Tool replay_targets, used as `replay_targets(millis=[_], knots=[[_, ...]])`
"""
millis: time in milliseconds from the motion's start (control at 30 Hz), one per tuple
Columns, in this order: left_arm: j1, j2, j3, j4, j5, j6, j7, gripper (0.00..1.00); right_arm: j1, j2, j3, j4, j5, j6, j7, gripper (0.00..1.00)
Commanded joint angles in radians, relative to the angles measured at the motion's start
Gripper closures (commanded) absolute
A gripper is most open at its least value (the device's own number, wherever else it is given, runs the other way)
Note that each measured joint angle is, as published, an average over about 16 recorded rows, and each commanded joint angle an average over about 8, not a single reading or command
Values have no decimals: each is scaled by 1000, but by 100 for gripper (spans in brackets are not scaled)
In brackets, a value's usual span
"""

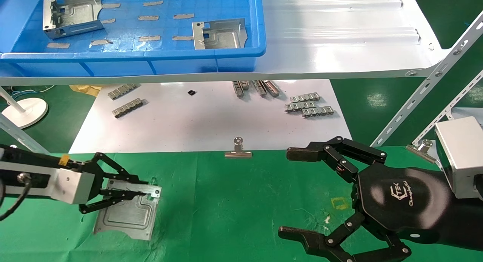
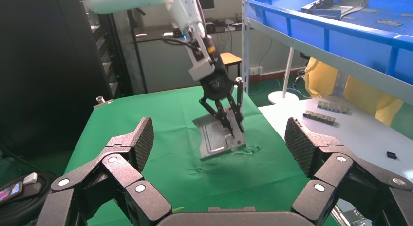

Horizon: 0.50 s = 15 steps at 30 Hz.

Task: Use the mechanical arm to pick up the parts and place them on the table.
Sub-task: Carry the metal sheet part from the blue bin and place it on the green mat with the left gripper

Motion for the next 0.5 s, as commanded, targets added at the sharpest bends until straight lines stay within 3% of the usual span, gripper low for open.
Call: replay_targets(millis=[33,267,500], knots=[[16,18,6,52,1,1,34,50,0,0,0,0,0,0,0,0],[23,57,14,178,10,-35,84,0,0,0,0,0,0,0,0,0],[17,78,8,251,-2,-17,109,0,0,0,0,0,0,0,0,0]])
